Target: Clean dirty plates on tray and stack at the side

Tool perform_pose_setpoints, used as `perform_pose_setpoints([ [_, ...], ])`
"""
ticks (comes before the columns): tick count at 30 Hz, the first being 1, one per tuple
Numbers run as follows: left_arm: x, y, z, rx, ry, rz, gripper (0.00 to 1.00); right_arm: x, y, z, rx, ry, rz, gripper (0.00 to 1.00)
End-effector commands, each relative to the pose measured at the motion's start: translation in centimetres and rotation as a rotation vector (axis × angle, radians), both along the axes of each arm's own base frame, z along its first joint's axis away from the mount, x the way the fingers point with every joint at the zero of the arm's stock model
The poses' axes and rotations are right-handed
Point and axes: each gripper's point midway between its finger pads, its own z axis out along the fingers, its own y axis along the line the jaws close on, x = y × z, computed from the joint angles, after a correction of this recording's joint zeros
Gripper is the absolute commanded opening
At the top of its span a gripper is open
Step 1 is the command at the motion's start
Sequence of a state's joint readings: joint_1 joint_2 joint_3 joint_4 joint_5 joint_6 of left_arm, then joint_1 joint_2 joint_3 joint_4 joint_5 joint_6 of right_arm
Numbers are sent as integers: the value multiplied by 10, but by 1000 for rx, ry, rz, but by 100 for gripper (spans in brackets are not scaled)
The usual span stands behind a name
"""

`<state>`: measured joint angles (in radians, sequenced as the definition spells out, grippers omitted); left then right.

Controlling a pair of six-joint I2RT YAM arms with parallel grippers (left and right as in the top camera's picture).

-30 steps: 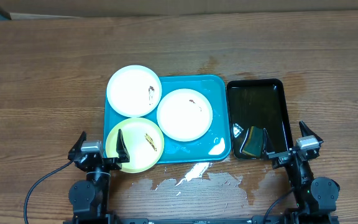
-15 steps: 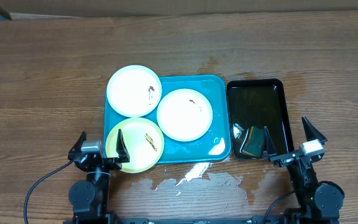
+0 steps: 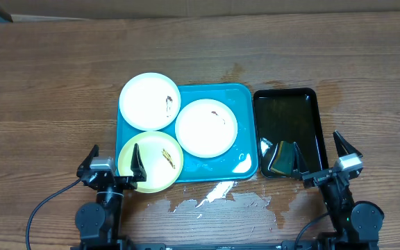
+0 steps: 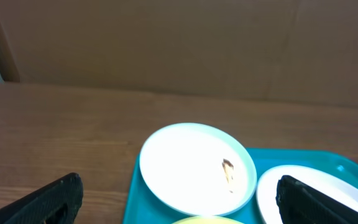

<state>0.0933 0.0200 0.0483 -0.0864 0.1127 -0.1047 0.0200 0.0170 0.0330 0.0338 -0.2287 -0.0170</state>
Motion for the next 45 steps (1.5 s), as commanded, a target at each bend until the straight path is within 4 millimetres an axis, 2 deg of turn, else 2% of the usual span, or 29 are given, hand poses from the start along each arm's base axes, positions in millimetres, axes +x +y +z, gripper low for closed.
perform_pose_setpoints([
  [1, -7, -11, 47, -40, -39, -62, 100, -8, -2, 43, 104, -29, 4, 100],
  [6, -1, -27, 89, -68, 107, -153, 100, -1, -5, 74, 110, 63, -22, 100],
  [11, 19, -53, 113, -128, 389, -321, 100, 22, -5, 95, 101, 335, -37, 100],
  [16, 35, -68, 117, -244, 711, -418, 100, 45, -2, 93, 91, 718, -41, 100],
  [19, 46, -82, 115, -348, 844, -508, 100, 55, 14, 95, 117, 886, 46, 100],
  [22, 56, -92, 105, -423, 918, -567, 100, 66, 28, 96, 147, 968, 123, 100],
  [23, 59, -93, 99, -442, 943, -575, 93, 69, 35, 95, 165, 993, 166, 100],
  [25, 65, -92, 85, -462, 991, -567, 77, 73, 51, 90, 200, 1034, 261, 74],
  [27, 70, -91, 75, -474, 1025, -553, 73, 79, 59, 76, 177, 1077, 266, 61],
  [29, 74, -91, 68, -479, 1042, -550, 67, 86, 71, 54, 102, 1125, 242, 60],
  [30, 76, -91, 66, -471, 1044, -546, 65, 88, 81, 43, 59, 1150, 246, 60],
  [31, 79, -91, 64, -458, 1044, -535, 59, 89, 92, 34, 18, 1166, 264, 60],
  [34, 83, -91, 55, -405, 1064, -466, 52, 97, 126, 0, -136, 1197, 297, 60],
  [37, 81, -98, 48, -337, 1090, -431, 46, 113, 146, -35, -257, 1199, 250, 53],
  [39, 79, -102, 43, -275, 1104, -411, 46, 124, 163, -57, -327, 1181, 267, 43],
  [40, 79, -103, 41, -252, 1108, -405, 46, 129, 170, -68, -359, 1172, 282, 42],
  [45, 76, -114, 36, -155, 1113, -395, 47, 152, 191, -102, -386, 1141, 314, 46],
])
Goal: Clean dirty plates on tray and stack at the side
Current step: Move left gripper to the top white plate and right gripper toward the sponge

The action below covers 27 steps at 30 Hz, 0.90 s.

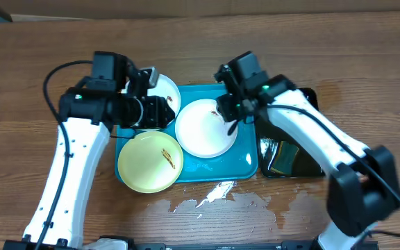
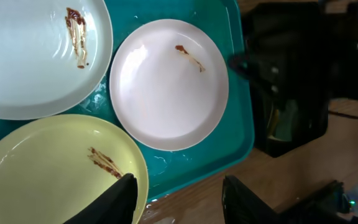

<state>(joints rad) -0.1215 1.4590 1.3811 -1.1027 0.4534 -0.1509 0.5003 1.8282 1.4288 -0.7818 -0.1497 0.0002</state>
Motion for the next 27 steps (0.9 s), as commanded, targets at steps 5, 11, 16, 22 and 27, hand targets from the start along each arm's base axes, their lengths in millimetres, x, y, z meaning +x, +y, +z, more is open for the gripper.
perform_pose_setpoints([
  [5, 6, -2, 1, 104, -48, -5, 47, 46, 10, -30, -24, -108, -3, 45],
  [11, 6, -2, 1, 104, -48, -6, 48, 58, 4, -56, -82, -122, -33, 36],
  [16, 6, -3, 1, 103, -52, -6, 49, 59, 1, -68, -98, -103, -39, 27],
  [22, 8, -3, 2, 101, -60, -5, 50, 57, -5, -82, -114, -76, -46, 25],
  [27, 9, -3, 2, 101, -64, -5, 51, 57, -14, -86, -121, -62, -61, 23],
])
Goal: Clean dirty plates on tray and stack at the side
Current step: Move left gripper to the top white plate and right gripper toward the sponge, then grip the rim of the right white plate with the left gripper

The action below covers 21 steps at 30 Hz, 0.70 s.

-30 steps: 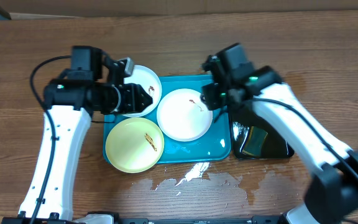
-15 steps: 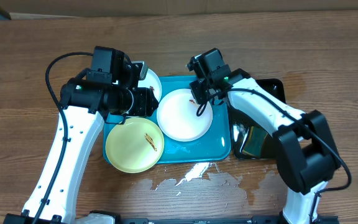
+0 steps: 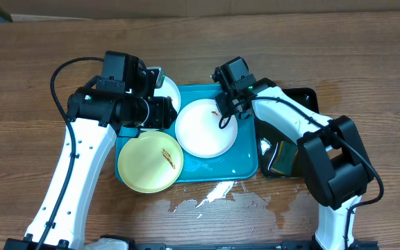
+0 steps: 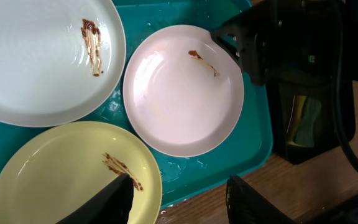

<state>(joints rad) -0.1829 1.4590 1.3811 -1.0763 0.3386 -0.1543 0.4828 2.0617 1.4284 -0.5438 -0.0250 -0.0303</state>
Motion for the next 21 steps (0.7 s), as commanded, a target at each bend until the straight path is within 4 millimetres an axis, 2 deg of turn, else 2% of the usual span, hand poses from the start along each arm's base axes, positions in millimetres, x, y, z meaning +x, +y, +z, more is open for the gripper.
perform_pose_setpoints([
  [1, 5, 0, 7, 1, -23, 7, 51, 5, -11, -5, -15, 7, -21, 20],
  [4, 4, 0, 7, 1, -22, 7, 51, 3, -17, -7, -24, 25, -32, 16],
  [12, 5, 0, 7, 1, -22, 7, 51, -3, -21, -10, -37, 54, -34, 16],
  [18, 4, 0, 6, 2, -21, 7, 51, -15, -27, -15, -61, 104, -37, 4],
  [21, 4, 0, 6, 2, -20, 7, 51, -19, -29, -17, -63, 129, -63, 4],
])
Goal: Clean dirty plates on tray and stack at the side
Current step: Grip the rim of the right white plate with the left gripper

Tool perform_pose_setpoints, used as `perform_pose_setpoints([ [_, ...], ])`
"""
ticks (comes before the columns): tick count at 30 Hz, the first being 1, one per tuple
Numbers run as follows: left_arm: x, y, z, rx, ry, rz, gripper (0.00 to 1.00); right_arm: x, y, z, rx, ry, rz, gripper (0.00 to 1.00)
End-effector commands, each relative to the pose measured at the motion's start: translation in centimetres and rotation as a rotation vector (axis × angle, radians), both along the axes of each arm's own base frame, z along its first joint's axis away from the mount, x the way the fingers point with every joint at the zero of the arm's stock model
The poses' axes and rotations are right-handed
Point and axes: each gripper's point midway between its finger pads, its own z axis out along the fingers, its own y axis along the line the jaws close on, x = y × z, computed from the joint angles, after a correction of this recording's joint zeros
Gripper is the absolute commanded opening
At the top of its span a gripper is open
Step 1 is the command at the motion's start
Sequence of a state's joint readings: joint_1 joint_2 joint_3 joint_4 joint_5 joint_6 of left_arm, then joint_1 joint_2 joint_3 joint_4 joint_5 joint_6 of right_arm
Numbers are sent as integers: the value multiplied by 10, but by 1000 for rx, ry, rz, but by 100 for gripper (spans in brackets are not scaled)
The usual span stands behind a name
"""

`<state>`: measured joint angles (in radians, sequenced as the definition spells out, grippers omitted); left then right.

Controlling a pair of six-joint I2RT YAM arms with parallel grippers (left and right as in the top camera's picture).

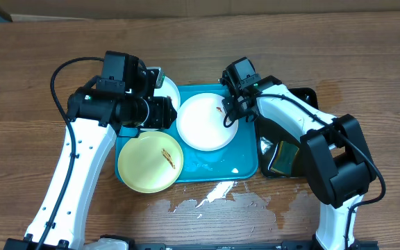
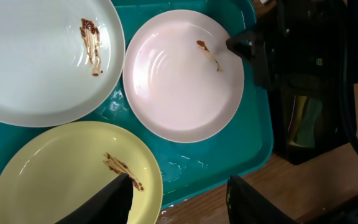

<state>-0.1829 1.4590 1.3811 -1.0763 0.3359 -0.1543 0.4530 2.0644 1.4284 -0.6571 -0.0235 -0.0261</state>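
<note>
Three sauce-smeared plates lie on the teal tray: a pale one at the back left, a white one in the middle and a yellow one at the front left. My right gripper is at the white plate's right rim, apparently shut on it, beside the smear. My left gripper hangs open above the tray's left side, over the yellow plate's edge, holding nothing. In the overhead view the left arm hides much of the pale plate.
A black tray stands right of the teal tray, with a sponge at its front end. Spilled water lies on the wooden table in front of the teal tray. Cables trail from both arms.
The white plate has shifted a little toward the back of the tray, with my right gripper at its right rim. My left arm has held its place.
Both arms first rested at the table's front edge, grippers open. Then the left hovered over the tray's left side and the right reached to the white plate's far rim. The right gripper stayed at that rim, and the plate has now shifted backward.
</note>
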Motion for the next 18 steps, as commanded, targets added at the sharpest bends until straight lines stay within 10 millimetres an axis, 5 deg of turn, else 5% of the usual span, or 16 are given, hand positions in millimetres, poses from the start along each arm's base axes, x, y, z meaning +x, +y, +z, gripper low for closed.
perform_pose_setpoints([
  [1, 4, -1, 6, 0, -18, 6, 51, -4, -5, -6, -11, 34, -41, 4],
  [18, -2, 0, -56, -10, 58, 62, 48, -40, -24, -5, -30, 225, -373, 6],
])
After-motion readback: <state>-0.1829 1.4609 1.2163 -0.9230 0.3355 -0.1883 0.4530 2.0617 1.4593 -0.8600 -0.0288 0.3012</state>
